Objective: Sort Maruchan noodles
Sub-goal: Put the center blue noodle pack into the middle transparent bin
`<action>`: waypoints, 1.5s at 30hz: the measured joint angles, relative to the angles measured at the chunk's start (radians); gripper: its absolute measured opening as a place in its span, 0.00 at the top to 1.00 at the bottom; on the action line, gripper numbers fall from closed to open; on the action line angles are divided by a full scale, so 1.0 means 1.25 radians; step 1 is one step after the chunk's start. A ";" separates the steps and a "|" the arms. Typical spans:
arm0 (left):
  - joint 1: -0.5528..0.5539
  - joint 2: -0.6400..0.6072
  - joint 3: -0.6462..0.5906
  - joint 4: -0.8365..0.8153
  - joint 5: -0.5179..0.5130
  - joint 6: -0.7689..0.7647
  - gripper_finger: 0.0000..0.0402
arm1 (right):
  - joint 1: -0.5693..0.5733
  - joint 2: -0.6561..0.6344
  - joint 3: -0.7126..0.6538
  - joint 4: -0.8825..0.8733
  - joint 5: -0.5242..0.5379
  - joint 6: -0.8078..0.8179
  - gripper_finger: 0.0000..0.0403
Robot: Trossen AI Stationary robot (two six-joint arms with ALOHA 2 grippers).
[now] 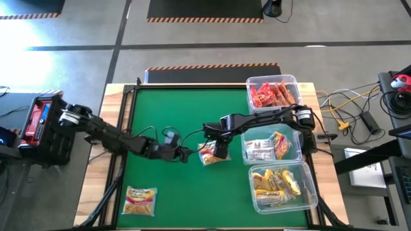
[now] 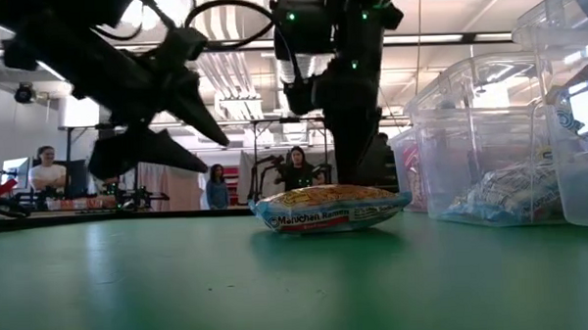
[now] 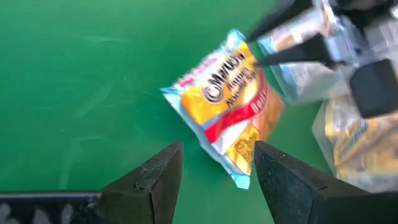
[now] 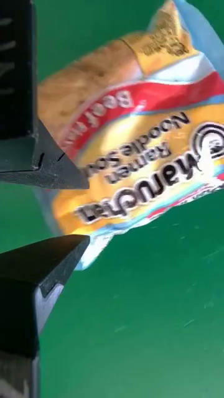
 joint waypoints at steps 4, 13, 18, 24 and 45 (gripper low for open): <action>0.041 0.047 0.031 0.011 0.113 0.072 0.55 | -0.019 0.002 -0.043 0.073 0.000 -0.001 0.71; 0.110 0.125 0.073 0.073 0.175 0.090 0.55 | -0.081 0.001 -0.084 0.184 0.000 -0.043 0.71; 0.143 0.129 0.061 0.136 0.164 0.149 0.56 | -0.116 0.000 -0.084 0.201 0.000 -0.083 0.71; 0.181 0.133 0.052 0.141 0.141 0.188 0.60 | -0.160 -0.006 -0.054 0.199 0.001 -0.104 0.71; 0.196 0.322 0.058 0.385 0.239 -0.122 0.64 | -0.165 -0.042 -0.042 0.063 -0.210 -0.126 0.71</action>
